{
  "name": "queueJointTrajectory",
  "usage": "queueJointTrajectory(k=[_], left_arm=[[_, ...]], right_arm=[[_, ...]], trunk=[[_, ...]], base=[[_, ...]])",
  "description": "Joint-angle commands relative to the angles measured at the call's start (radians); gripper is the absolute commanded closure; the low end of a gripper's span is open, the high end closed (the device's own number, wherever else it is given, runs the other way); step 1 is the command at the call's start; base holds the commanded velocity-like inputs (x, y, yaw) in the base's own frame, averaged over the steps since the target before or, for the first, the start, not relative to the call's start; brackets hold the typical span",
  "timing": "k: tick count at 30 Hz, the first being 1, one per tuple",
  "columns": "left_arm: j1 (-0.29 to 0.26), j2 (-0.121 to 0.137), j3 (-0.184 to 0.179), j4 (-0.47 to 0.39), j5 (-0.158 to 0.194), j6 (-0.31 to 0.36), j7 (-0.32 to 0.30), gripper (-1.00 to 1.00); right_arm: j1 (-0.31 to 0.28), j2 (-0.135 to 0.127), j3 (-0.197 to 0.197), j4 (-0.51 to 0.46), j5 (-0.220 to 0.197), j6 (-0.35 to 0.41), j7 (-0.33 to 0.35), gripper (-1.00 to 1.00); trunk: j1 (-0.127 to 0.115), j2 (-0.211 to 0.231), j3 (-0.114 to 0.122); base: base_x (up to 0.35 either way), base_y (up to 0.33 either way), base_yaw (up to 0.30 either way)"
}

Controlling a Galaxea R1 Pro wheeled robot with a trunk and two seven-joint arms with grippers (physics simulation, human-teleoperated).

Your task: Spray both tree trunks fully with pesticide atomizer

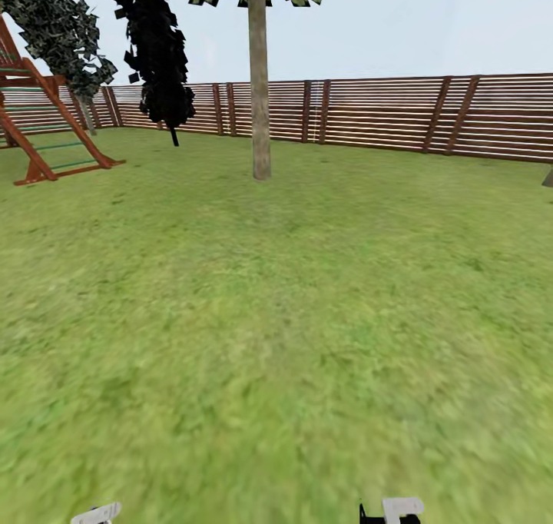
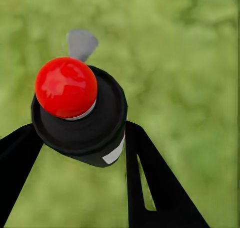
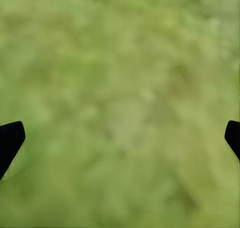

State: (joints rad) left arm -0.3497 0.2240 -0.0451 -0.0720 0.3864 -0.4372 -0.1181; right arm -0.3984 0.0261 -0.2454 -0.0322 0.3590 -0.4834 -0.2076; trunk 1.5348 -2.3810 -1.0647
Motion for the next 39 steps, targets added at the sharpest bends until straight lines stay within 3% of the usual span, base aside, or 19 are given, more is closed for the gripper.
queueJointTrajectory(k=[1,39], left_arm=[[0.000,0.000,0.000,0.000,0.000,0.000,0.000,1.00],[0.000,0.000,-0.001,0.000,0.000,-0.001,0.000,1.00]], right_arm=[[0.000,0.000,0.000,0.000,0.000,0.000,0.000,-1.00],[0.001,0.000,0.000,0.000,0.000,0.000,-0.001,-1.00]], trunk=[[0.000,0.000,0.000],[0.000,0.000,0.000]], base=[[0.341,0.000,0.000],[0.341,0.000,0.000]])
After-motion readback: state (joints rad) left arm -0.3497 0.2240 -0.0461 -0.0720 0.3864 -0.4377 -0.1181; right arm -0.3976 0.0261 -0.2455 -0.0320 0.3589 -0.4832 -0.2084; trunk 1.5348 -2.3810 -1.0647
